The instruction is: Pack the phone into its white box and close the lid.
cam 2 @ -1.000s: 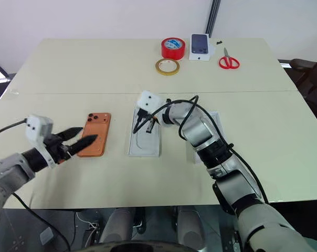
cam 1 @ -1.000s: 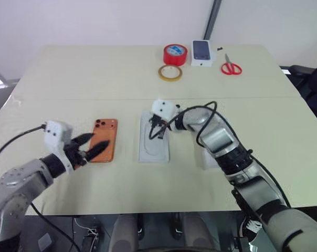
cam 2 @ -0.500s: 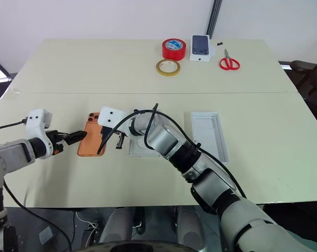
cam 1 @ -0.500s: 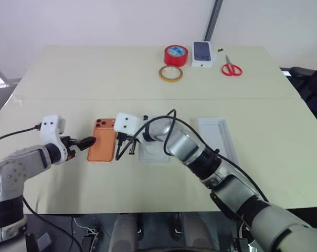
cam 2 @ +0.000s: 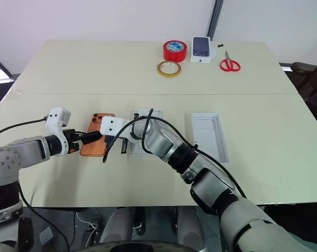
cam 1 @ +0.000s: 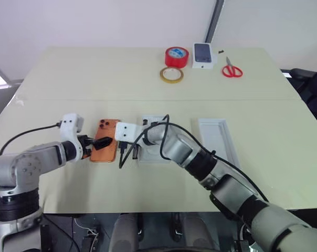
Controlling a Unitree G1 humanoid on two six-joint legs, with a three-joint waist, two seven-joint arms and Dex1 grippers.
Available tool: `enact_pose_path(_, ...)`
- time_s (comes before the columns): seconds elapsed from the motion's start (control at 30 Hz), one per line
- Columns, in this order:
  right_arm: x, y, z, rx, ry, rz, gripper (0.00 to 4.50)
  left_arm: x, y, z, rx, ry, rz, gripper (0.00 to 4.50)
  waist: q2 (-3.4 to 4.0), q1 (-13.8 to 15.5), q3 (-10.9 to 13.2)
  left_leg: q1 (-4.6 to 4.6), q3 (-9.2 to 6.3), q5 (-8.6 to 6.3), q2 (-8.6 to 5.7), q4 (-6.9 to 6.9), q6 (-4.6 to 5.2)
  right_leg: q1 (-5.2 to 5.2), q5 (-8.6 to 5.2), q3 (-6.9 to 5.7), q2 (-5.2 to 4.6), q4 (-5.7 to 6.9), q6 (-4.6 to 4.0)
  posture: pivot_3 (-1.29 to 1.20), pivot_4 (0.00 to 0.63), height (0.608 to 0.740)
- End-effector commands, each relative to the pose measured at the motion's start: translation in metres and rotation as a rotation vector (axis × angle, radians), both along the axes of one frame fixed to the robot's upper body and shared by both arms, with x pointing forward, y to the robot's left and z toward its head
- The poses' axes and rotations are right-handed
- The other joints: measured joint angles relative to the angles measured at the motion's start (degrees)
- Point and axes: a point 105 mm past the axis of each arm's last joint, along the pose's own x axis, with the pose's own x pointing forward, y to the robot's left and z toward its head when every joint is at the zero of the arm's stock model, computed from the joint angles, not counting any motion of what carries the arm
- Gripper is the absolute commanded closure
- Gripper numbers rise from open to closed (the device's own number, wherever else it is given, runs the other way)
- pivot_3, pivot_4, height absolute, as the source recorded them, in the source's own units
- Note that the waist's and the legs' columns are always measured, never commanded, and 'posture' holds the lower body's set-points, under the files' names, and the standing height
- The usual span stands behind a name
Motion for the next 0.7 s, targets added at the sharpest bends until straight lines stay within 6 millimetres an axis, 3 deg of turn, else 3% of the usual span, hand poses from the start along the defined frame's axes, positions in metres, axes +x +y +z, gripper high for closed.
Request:
enact_pose_path(0.03, -0.005, -0.004, 0.013, 0.017, -0.056, 0.050, 4.50, -0.018, -0.044, -0.010, -0.104, 0.081, -0.155, 0.04, 0.00, 0.16, -0.01, 0.00, -0.03, -0.01, -0.04, 0.00, 0.02, 0.02, -0.02, -0.03, -0.08, 0.00, 0.03, 0.00, 0.150, 0.740)
enact_pose_path(0.23, -0.007, -0.013, 0.012, 0.007, -0.066, 0.056, 4.50, -0.021, -0.060, -0.009, -0.187, 0.087, -0.162, 0.04, -0.01, 0.07, -0.05, 0.03, -0.07, -0.03, -0.15, 0.07, 0.13, 0.13, -0.04, -0.05, -0.19, 0.00, 0.06, 0.00, 0.150, 0.740)
enact_pose_path(0.7, -0.010, -0.015, 0.006, 0.006, -0.055, 0.053, 4.50, -0.009, -0.060, -0.003, -0.379, 0.089, -0.067, 0.04, -0.02, 0.07, -0.06, 0.05, -0.14, -0.04, -0.16, 0.11, 0.16, 0.20, -0.05, -0.09, -0.19, -0.01, 0.06, 0.00, 0.150, 0.740)
